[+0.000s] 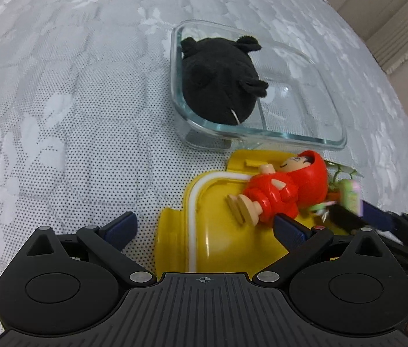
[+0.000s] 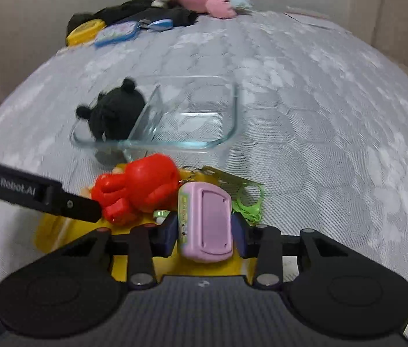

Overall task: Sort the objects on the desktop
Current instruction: 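Grasp the pink keychain toy with the right tool and drop it into the glass container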

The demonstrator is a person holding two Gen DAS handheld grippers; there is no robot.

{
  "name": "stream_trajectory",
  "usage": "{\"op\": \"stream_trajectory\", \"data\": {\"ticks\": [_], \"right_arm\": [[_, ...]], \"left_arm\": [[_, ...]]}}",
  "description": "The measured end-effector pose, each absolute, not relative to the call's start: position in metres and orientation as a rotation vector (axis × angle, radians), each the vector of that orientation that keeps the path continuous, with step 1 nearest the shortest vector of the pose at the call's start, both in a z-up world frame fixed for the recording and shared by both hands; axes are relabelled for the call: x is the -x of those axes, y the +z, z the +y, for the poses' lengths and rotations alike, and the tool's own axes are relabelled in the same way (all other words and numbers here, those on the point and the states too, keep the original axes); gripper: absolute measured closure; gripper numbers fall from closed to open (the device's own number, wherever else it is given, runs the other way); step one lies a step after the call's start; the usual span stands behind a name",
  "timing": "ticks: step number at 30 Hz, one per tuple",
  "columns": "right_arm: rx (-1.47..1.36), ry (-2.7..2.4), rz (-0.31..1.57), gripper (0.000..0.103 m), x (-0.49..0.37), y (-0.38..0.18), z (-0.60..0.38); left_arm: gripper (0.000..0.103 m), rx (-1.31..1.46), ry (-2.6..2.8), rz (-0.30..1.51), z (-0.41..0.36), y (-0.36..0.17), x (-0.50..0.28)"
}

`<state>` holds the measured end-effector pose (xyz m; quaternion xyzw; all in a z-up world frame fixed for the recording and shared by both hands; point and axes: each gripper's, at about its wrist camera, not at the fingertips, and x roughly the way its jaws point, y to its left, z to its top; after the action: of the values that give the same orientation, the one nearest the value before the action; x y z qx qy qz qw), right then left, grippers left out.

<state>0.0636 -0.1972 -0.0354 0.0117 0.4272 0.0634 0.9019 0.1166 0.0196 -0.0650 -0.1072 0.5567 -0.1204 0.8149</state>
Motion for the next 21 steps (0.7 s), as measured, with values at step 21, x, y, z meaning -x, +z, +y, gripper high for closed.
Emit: {"op": "stream_trajectory", "data": {"ticks": [21], "right_arm": [[-0.209, 0.233, 0.619, 0.061, -0.090, 0.093, -0.198]], "left_arm": [[0.000, 0.171, -0.294, 1.160, 0.007, -0.059, -0.107]]}}
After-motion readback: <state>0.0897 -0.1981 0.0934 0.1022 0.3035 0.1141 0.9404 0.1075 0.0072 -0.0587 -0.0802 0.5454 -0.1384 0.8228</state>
